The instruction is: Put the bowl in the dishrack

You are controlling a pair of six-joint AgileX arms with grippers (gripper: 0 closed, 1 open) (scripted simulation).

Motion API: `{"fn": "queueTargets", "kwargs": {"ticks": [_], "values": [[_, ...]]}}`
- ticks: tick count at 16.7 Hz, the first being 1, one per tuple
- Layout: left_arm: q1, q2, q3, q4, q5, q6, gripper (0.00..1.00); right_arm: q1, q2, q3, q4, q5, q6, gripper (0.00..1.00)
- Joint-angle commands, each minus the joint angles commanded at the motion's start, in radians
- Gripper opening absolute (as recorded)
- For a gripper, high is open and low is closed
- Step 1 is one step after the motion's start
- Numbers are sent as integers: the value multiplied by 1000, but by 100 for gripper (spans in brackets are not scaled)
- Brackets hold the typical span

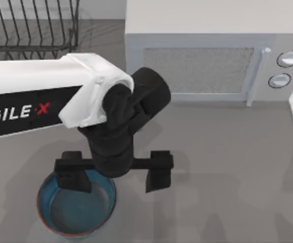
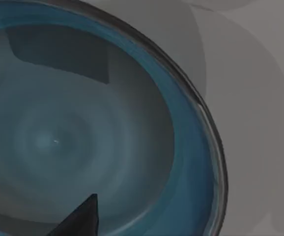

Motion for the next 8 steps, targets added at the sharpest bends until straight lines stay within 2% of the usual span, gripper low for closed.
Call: {"fn": "queueTargets", "kwargs": {"ticks": [4,8], "values": [[0,51,-104,152,0,0,100,0,0,0,0,0,0,100],[-1,57,-117,166,0,0,100,0,0,0,0,0,0,100]]}}
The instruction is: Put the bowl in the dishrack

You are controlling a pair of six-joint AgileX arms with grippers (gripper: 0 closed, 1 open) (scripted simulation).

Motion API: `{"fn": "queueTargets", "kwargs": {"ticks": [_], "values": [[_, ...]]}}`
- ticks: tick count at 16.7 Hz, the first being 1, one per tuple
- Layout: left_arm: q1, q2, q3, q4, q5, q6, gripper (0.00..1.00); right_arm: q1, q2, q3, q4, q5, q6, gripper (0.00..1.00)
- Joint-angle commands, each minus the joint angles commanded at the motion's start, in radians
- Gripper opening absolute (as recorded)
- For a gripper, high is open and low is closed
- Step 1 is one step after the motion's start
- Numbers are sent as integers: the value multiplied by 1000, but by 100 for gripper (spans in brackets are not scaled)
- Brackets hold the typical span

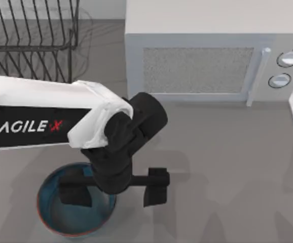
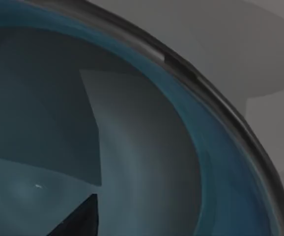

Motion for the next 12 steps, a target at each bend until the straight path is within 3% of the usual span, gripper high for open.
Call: {"fn": "queueTargets", "kwargs": {"ticks": [1,12], "values": [[0,0,0,0,0,0,100,0,0,0,0,0,0,100],[0,0,0,0,0,0,17,0,0,0,0,0,0,100]]}}
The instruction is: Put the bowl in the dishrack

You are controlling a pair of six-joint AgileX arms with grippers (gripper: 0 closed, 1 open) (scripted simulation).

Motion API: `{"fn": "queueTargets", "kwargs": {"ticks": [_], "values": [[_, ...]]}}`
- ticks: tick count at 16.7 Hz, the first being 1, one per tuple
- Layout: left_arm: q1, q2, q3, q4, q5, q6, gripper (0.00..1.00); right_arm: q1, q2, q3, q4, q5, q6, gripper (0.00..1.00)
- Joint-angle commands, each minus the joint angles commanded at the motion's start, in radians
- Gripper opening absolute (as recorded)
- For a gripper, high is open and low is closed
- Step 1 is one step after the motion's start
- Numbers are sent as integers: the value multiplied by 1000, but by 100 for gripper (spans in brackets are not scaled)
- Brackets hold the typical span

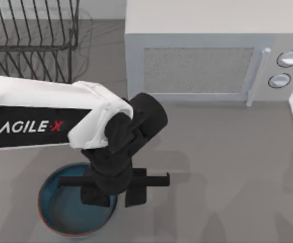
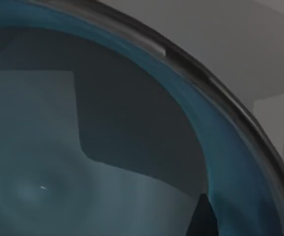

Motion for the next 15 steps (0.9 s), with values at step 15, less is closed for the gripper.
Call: {"fn": "queueTargets", "kwargs": {"ticks": [15], "values": [[-3,-4,70,-71,0,-5,0,0,0,0,0,0,0,100]]}}
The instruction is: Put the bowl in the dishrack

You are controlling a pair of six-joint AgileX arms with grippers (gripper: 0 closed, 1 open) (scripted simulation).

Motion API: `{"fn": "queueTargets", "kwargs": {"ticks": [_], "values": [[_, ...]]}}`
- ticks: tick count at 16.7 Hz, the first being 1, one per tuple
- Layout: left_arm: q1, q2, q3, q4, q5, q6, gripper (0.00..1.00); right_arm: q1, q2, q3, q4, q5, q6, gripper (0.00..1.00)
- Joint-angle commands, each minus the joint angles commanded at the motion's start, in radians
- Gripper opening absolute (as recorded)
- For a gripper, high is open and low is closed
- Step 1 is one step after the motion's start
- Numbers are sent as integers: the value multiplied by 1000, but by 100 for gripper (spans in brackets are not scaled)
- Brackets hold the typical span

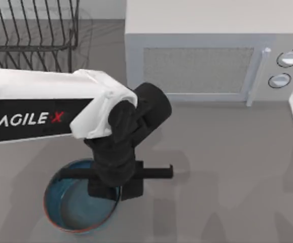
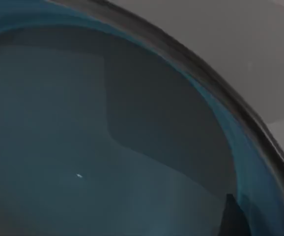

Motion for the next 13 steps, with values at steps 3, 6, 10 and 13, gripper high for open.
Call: {"fn": "queueTargets", "kwargs": {"ticks": [3,6,10,13], "values": [[-3,-11,150,-164,0,-8,0,0,0,0,0,0,0,100],[-6,-30,328,-392,0,-11,0,0,0,0,0,0,0,100],[-7,-67,542,-640,0,-8,0,0,0,0,0,0,0,100],[-5,-93,621,-718,0,-4,0,0,0,0,0,0,0,100]]}}
